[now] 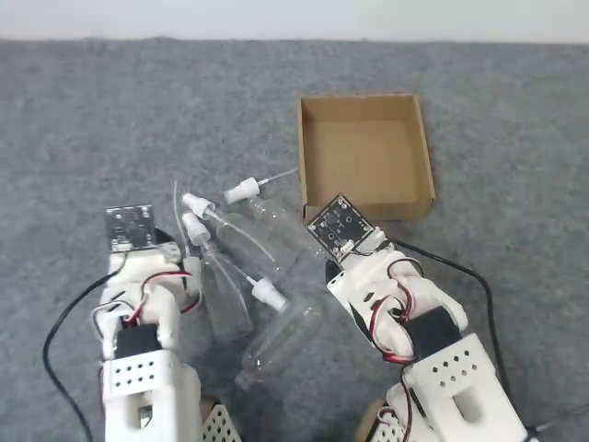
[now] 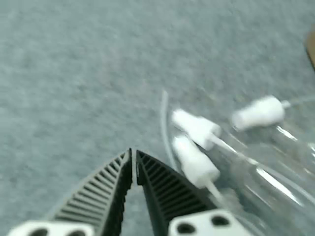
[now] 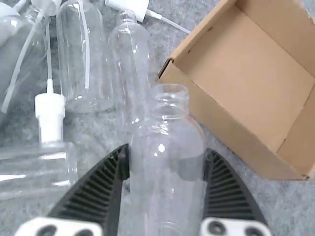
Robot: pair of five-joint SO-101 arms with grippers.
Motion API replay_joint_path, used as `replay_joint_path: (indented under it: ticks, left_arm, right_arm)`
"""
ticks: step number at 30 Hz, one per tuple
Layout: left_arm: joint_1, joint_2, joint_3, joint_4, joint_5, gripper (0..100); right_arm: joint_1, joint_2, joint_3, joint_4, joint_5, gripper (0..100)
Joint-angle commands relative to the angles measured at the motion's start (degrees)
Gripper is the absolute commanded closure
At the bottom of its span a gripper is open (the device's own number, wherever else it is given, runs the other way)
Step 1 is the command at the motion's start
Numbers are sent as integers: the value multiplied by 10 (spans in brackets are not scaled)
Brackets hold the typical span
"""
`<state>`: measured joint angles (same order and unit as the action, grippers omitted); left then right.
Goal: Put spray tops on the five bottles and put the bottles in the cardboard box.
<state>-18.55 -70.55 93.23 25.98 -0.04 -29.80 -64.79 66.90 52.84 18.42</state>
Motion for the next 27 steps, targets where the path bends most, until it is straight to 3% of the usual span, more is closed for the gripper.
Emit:
replay_joint_path:
  ticks: [1, 8, 18, 24, 27]
  left_arm:
    - [-13, -11, -54, 4, -10, 988]
    - [-16, -11, -87, 14, -12, 988]
    - [-12, -11, -238, 265, -12, 988]
    - [-12, -11, -313, 330, -16, 988]
    - [-11, -11, -333, 352, -53, 987]
  right_arm:
    - [2, -25, -6, -12, -5, 883]
    - [5, -25, -6, -12, -4, 883]
    - [23, -26, 24, -60, -2, 883]
    - [23, -26, 24, -60, -2, 883]
    - [23, -26, 24, -60, -2, 883]
